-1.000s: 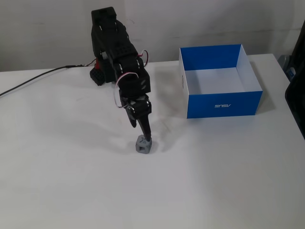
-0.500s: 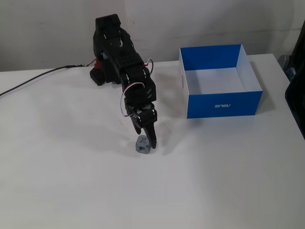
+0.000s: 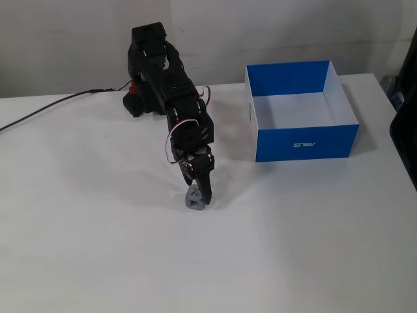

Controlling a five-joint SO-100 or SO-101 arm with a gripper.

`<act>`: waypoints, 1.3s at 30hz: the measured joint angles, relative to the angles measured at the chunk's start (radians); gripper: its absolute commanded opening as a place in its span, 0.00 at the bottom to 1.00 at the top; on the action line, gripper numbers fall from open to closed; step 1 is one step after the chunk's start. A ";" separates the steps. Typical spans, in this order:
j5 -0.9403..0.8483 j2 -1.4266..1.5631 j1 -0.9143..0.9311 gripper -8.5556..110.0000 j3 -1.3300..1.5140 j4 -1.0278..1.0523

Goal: Grasp the gray block and put it in the box.

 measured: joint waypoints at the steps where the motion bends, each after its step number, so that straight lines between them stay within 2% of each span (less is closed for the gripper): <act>1: -0.005 0.000 0.000 0.27 0.000 0.000; 9: -0.002 -0.002 0.000 0.20 0.000 0.000; 21: -0.003 -0.006 -0.025 0.19 0.000 0.000; 26: -0.005 -0.006 -0.026 0.07 0.000 -0.002; 39: -0.005 -0.006 -0.060 0.07 0.000 -0.003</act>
